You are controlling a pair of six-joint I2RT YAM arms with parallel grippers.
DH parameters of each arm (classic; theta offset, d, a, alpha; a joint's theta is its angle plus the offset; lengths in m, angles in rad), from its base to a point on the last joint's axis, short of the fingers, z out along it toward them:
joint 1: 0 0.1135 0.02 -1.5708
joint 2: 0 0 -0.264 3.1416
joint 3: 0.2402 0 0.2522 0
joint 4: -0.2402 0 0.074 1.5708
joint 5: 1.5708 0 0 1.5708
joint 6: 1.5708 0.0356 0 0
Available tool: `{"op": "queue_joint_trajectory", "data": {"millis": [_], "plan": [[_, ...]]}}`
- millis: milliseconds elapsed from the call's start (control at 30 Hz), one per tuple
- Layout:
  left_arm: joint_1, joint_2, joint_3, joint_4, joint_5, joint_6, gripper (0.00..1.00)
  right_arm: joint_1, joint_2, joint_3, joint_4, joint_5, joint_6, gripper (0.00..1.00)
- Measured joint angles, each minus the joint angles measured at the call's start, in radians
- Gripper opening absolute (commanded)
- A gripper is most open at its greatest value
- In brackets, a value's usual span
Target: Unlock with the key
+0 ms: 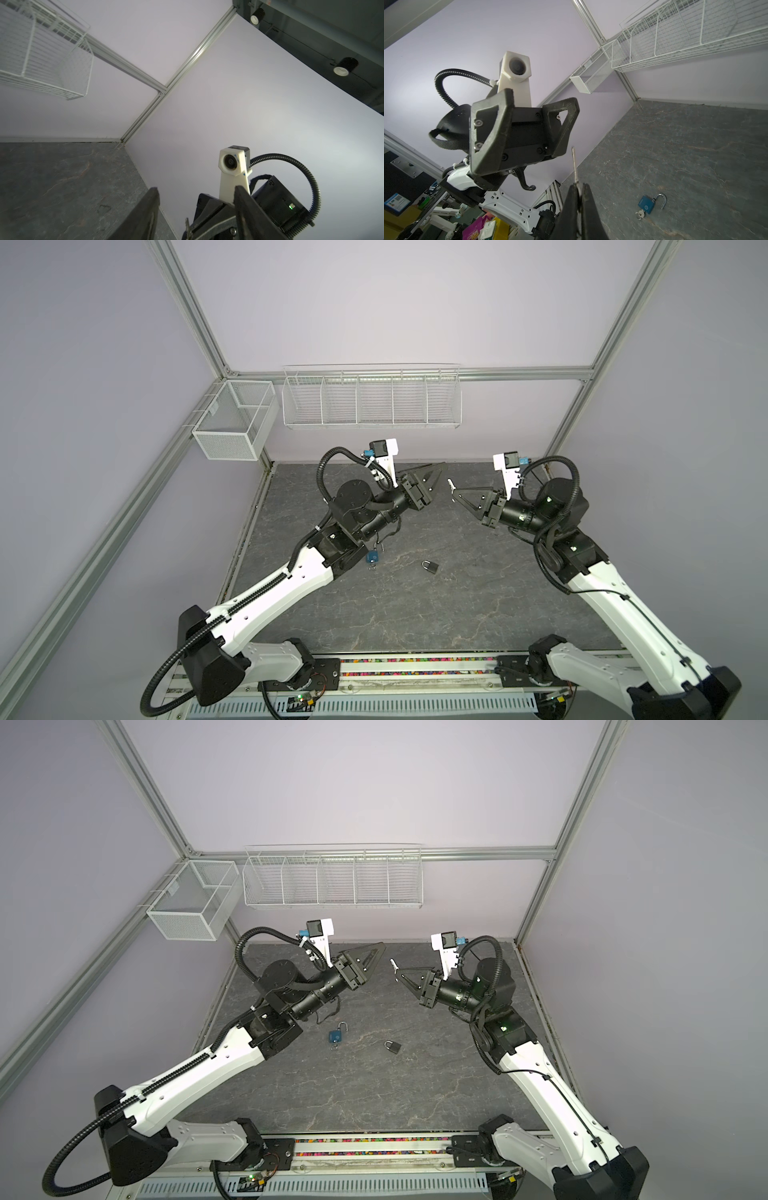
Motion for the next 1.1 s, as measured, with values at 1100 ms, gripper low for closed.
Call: {"op": "queue_joint_trajectory", "data": {"millis": [1100], "plan": [[-0.147,0.576,0.037,-0.741,-0.081,-0.470,0.67,-0.174,0.074,-0.212,-0.638,0.257,-0.198,0.07]]}}
